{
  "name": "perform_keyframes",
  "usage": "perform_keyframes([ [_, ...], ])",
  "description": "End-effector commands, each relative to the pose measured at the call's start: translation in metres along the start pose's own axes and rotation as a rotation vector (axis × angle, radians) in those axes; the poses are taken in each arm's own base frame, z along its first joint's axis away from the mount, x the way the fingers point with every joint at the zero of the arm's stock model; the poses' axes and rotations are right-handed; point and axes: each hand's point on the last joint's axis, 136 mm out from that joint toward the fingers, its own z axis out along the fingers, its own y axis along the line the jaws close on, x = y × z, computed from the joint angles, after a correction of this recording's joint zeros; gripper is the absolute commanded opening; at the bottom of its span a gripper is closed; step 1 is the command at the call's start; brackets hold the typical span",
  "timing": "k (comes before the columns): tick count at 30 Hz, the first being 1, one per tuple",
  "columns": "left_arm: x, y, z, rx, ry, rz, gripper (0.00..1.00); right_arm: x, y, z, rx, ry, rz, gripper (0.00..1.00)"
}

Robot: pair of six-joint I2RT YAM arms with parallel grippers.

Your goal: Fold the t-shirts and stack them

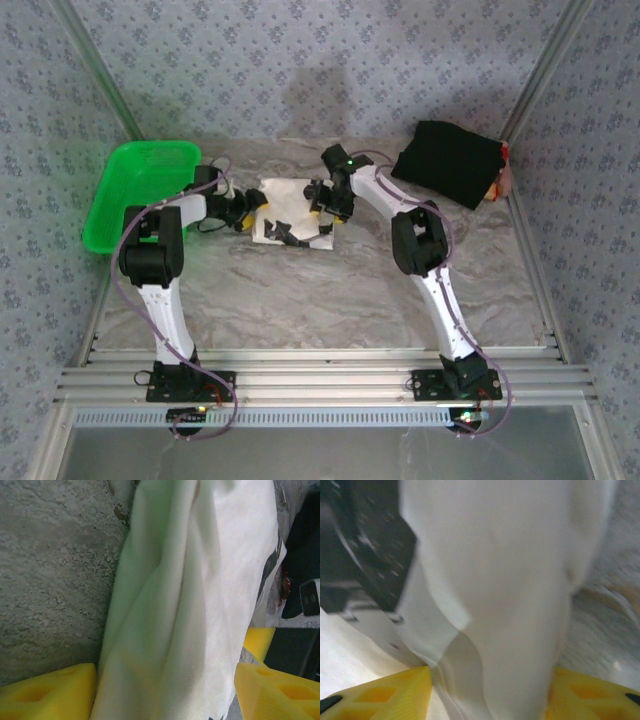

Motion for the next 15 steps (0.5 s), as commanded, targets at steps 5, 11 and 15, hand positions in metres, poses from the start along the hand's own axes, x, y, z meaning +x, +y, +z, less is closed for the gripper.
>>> perform_keyframes([
  [5, 0.013, -0.005, -0.008, 0.021, 0.044, 0.030, 0.72, 0.006, 0.007, 0.027, -0.006, 0.018, -0.025, 0.20],
  [11, -0.002, -0.030, -0.058, 0.063, -0.064, 0.051, 0.74, -0.017, -0.012, -0.017, 0.134, -0.108, -0.116, 0.00],
  [15, -0.011, -0.062, -0.100, 0.088, -0.144, 0.115, 0.79, -0.038, -0.027, -0.069, 0.254, -0.226, -0.214, 0.00],
])
